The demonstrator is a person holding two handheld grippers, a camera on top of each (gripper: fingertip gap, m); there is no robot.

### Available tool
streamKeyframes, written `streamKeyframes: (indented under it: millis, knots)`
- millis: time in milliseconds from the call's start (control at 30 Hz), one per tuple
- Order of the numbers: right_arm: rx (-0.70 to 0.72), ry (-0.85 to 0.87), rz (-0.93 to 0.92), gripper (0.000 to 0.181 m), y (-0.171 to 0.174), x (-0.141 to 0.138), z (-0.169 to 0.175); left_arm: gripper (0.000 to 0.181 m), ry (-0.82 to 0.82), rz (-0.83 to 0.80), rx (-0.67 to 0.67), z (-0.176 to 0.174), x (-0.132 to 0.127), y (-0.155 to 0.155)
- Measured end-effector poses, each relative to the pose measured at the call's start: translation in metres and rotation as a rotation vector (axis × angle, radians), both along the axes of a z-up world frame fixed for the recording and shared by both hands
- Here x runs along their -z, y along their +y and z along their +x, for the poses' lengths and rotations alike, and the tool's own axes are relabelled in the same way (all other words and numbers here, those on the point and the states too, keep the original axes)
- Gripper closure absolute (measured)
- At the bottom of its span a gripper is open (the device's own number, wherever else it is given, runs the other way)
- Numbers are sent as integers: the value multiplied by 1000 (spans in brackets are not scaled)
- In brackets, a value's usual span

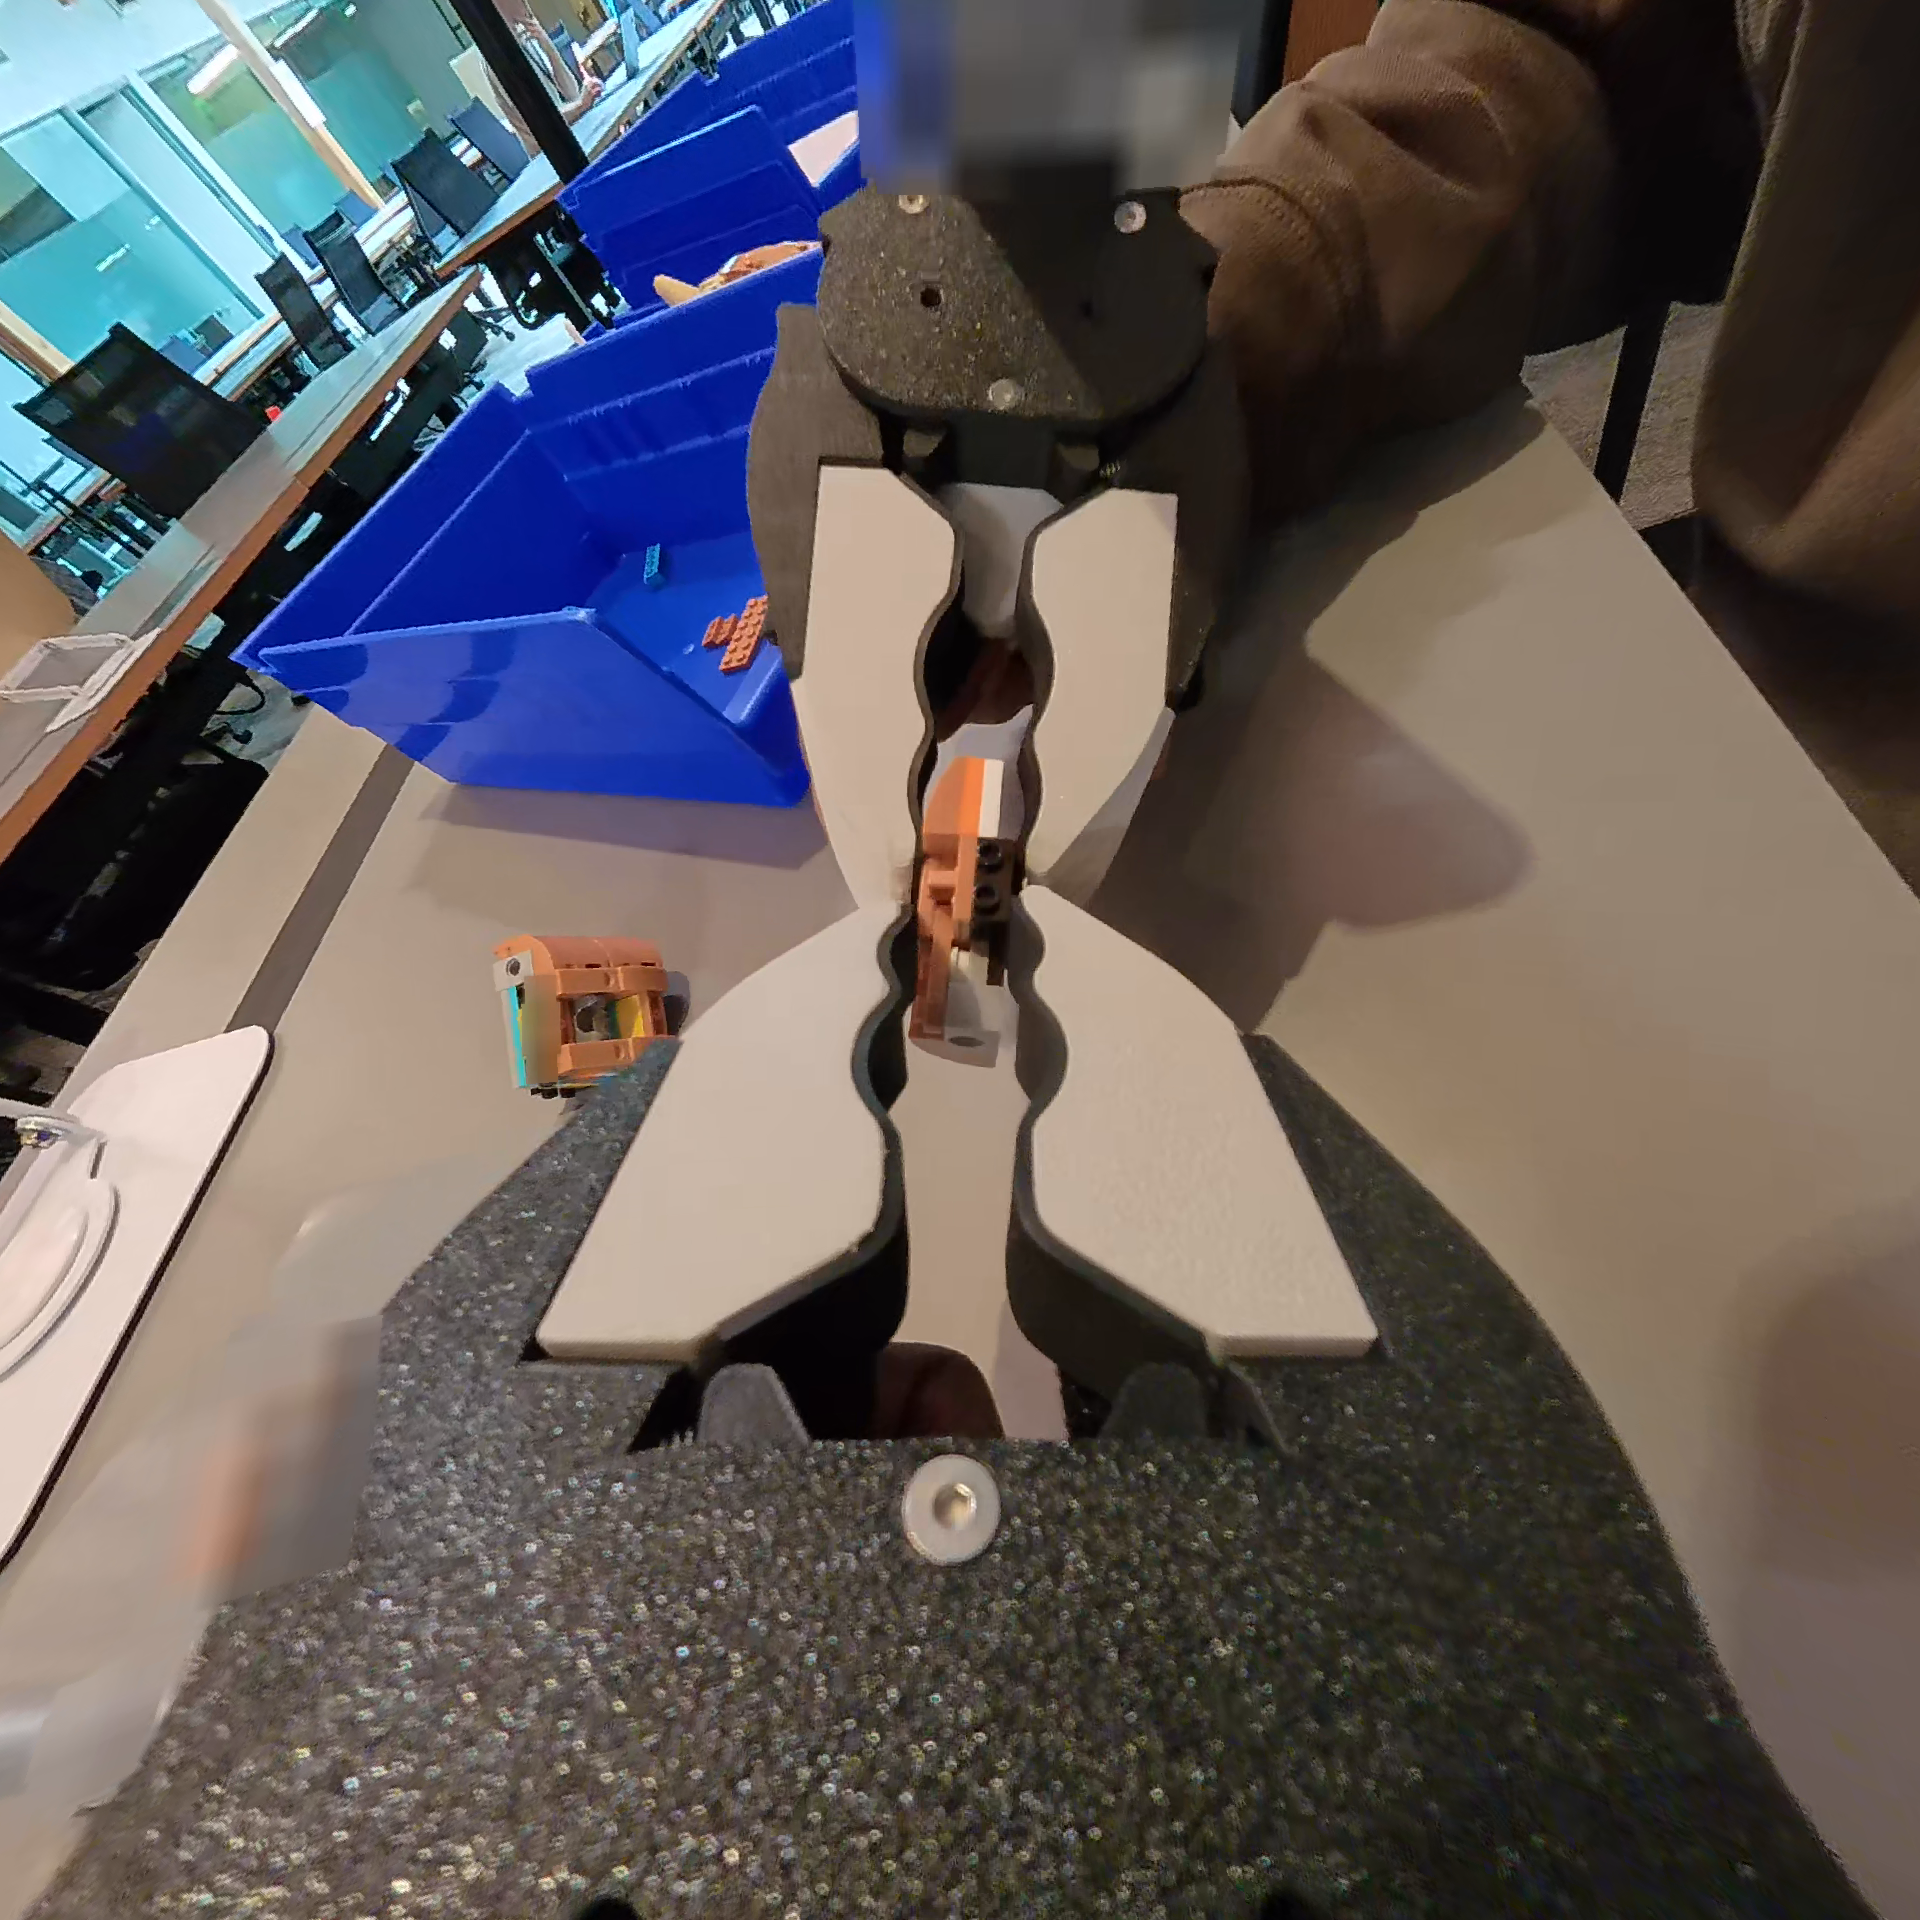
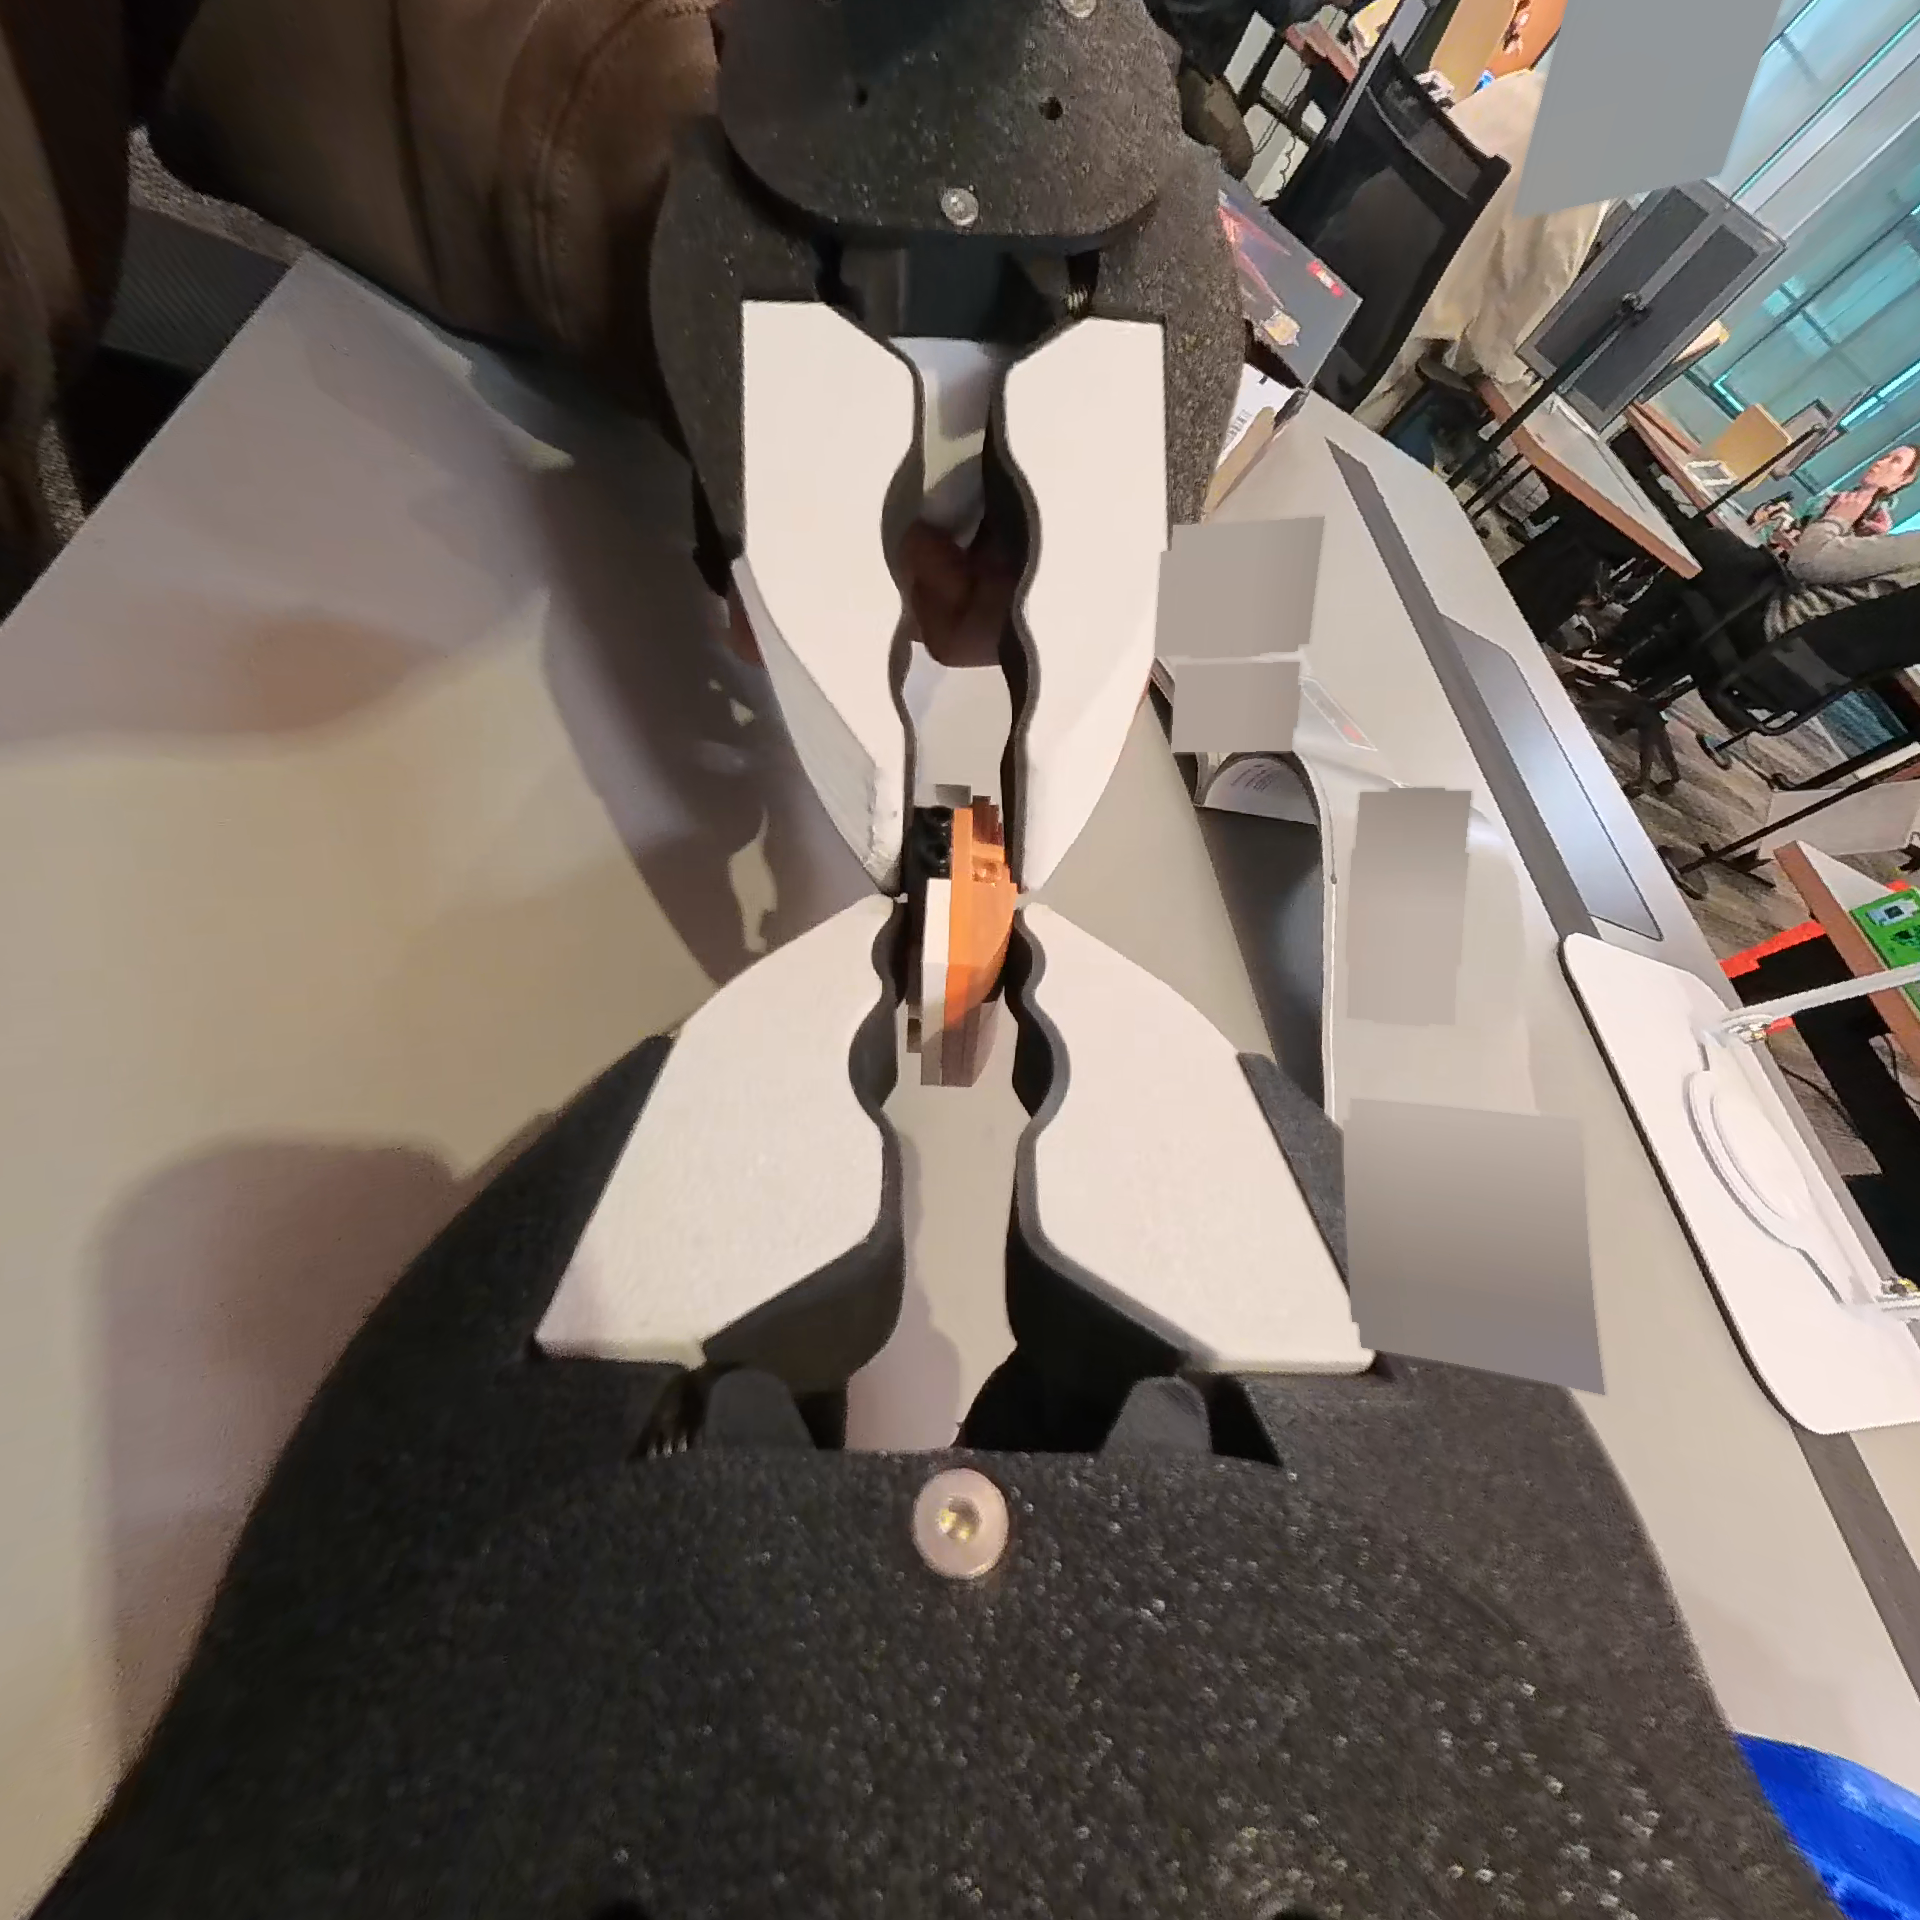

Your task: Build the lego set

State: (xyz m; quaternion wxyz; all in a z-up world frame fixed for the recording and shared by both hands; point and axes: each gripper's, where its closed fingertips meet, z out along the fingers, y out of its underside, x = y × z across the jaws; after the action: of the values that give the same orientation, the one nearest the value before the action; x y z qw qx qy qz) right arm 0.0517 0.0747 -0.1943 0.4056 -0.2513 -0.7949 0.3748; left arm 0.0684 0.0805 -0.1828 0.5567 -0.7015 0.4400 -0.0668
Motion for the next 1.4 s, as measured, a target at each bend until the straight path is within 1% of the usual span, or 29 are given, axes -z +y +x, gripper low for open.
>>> streamKeyframes:
  millis: [167, 233, 333, 433, 500, 600, 700, 800, 867, 1000, 1067, 1200, 1300, 1367, 1400]
  knots:
    - [14, 38, 40, 164, 1, -3, -1, 165, 6, 24, 2, 0, -2, 0]
    - [34, 90, 90, 164, 4, -6, -3, 164, -23, 31, -3, -2, -5, 2]
    - [82, 221, 244, 164, 9, -11, -6, 157, -178, -38, 24, -4, -11, -1]
    - [137, 333, 420, 163, 17, -14, -6, 134, -400, -177, 27, -11, -16, -1]
    - [134, 372, 455, 163, 15, -17, -5, 125, -504, -243, 17, -12, -17, 3]
    - [124, 424, 447, 163, 10, -25, -4, 116, -541, -303, 18, -6, -10, 6]
    - [108, 435, 465, 163, 6, -24, -4, 120, -573, -326, 55, 4, -8, 4]
    - [87, 440, 494, 163, 0, -19, -5, 137, -595, -323, 59, 9, -8, 5]
    - [91, 441, 505, 162, -1, -16, -6, 138, -579, -320, 72, 10, -4, 3]
    - [147, 426, 469, 146, 8, -18, -8, 138, -546, -268, 72, 7, -3, 4]
    - [154, 428, 439, 145, 10, -21, -7, 139, -556, -257, 73, 6, -6, 4]
    - [112, 447, 468, 149, 2, -19, -5, 138, -541, -267, 72, 6, -3, 3]
    - [63, 446, 490, 160, -6, -15, -2, 139, -538, -292, 72, 8, -1, 3]
    - [43, 419, 480, 164, -8, -11, -1, 139, -527, -313, 80, 9, 0, 1]
    - [27, 393, 468, 164, -9, -8, -1, 144, -517, -313, 93, 11, 0, 0]
